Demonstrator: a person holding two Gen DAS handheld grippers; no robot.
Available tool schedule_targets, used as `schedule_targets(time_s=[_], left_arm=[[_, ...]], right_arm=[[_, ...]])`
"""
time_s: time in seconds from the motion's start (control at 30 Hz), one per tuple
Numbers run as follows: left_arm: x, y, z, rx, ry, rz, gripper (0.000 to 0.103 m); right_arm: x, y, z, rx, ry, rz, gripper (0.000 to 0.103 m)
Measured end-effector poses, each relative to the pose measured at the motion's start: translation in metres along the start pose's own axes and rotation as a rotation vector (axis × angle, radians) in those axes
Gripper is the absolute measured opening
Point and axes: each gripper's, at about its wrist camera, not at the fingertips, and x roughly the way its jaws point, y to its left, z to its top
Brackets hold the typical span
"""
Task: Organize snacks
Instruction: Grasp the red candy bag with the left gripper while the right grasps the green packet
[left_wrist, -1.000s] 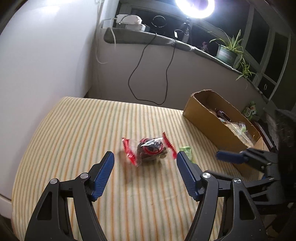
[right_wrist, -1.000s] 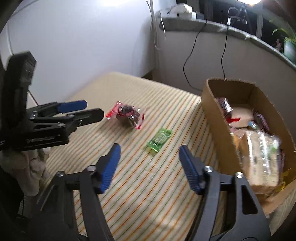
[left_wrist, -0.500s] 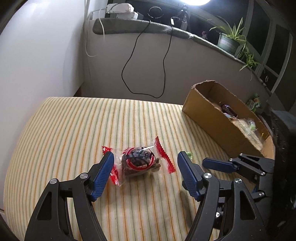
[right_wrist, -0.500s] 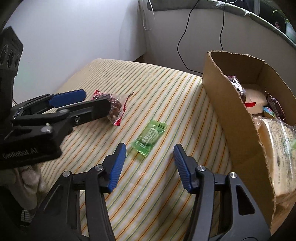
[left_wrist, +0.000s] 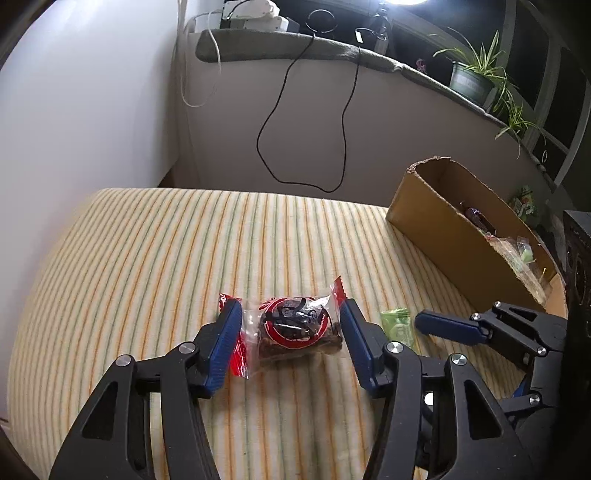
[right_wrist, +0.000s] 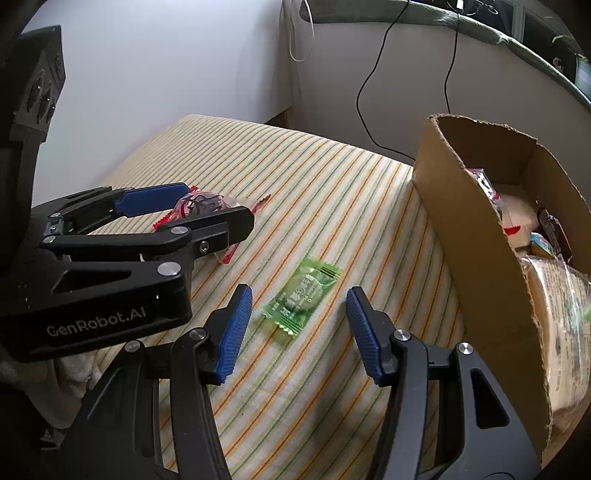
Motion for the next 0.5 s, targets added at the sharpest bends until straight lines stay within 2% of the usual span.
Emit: schedule_targets(time_s=[0.07,0.17,0.37,0.5], left_arm=[[-0.0006,0.0021,-0.0006,-0.004,-0.002,-0.009,0.053],[-0.0013,0.0008,-0.0015,0.009,-0.007,-0.003,0.051],[-0.0048,0.0017,-0.0024,0.005,-0.019,-0.009,0.046],[-0.0055,0.001,-0.0031,0.004,-0.022,-0.009,0.047]], right_arm=[[0.0026,0.0025,0.0016,-0.011,0.0,-0.01,0.056],[0.0039,0.0051,0.0022,-0.027,-0.001,-0.028,0.05],[0.0009,0.0029,0.0015,-0.037,-0.004,-0.04,0.026],[0.0001,0.0013,0.0004,-0.033,-0.006,-0.033,0.025]])
